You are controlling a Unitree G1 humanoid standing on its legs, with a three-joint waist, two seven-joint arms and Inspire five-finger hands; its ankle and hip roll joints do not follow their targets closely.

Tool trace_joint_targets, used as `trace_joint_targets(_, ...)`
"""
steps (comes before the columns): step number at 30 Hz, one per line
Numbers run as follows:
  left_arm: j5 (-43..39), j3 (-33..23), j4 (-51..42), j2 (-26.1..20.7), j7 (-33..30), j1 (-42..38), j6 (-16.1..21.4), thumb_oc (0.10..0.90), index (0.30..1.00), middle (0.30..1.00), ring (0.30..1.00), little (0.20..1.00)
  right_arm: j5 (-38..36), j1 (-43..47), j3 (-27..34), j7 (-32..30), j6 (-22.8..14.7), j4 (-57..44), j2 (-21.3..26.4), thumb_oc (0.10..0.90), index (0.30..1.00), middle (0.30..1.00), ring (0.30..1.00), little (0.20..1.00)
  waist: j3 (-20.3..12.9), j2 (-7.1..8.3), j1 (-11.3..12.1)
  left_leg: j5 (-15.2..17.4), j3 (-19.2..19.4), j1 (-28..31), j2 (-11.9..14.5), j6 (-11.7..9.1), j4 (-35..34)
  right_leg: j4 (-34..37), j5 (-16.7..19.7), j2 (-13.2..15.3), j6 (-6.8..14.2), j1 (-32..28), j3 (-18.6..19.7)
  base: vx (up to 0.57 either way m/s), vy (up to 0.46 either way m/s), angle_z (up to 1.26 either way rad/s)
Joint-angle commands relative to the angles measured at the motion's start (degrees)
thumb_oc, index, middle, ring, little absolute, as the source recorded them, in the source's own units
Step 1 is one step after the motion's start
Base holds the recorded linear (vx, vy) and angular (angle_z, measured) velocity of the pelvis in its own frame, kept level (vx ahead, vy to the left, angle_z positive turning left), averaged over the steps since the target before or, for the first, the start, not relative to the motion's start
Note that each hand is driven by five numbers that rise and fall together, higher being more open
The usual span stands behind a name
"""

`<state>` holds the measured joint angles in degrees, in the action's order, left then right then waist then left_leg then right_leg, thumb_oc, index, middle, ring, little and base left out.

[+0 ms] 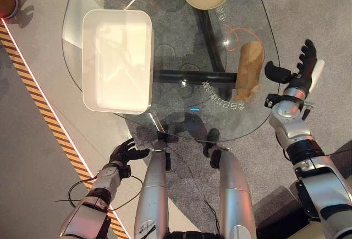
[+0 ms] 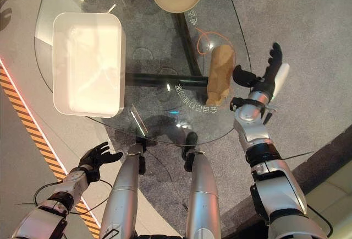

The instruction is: Wipe the table with a cloth and put it in the basket.

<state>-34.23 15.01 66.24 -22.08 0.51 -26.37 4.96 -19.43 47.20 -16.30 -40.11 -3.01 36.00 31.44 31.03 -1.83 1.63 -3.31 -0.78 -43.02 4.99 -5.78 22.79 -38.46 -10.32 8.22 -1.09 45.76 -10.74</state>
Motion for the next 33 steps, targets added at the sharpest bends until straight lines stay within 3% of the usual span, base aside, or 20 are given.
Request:
trace_joint_targets(1, -0.98, -0.37, -0.05, 1.21, -1.35, 4.15, 1.55, 0.8, 0.9, 0.9, 0.9, 0.9, 4.05, 2.27, 0.33, -2.57, 0.0, -5.67, 3.05, 0.8, 0.9, 0.9, 0.9, 0.9, -1.24, -1.1, -0.59, 4.76, 2.19, 0.3, -1.89, 2.69, 5.11, 8.37, 5.56, -1.59, 2.4, -2.73, 3.83, 0.0, 0.0, 0.0)
trace_joint_targets(13, -0.83, 0.28, -0.28, 3.17, -1.77, 4.48, 2.17, 0.8, 0.9, 0.9, 0.9, 0.9, 2.43, 2.94, -2.69, -2.16, 5.71, -4.45, -0.03, 0.8, 0.9, 0.9, 0.9, 0.9, -1.24, -2.2, -0.45, 4.26, 3.19, 1.8, -2.33, 2.59, 3.78, 8.8, 5.27, -1.28, 1.91, -3.55, 3.71, 0.0, 0.024, 0.02)
trace_joint_targets(21, -1.27, 0.93, -0.01, 4.14, -1.86, 4.43, 2.57, 0.8, 0.9, 0.9, 0.9, 0.9, 1.03, 2.62, -4.03, -6.8, 9.39, -0.84, -2.12, 0.8, 0.9, 0.9, 0.9, 0.9, -1.24, -2.71, -0.47, 4.15, 3.88, 2.5, -2.37, 2.61, 3.24, 8.86, 5.32, -1.16, 1.78, -3.81, 3.73, 0.0, 0.008, 0.0)
trace_joint_targets(33, -2.28, 2.14, 0.69, 4.86, -2.22, 3.35, 2.73, 0.8, 0.9, 0.9, 0.9, 0.9, 1.05, 2.47, -4.72, -10.23, 10.01, 6.59, -3.95, 0.8, 0.9, 0.9, 0.9, 0.9, -1.24, -3.22, -0.34, 3.9, 3.96, 2.46, -2.7, 2.92, 2.42, 9.16, 5.71, -1.34, 1.82, -3.33, 3.66, 0.0, 0.0, 0.0)
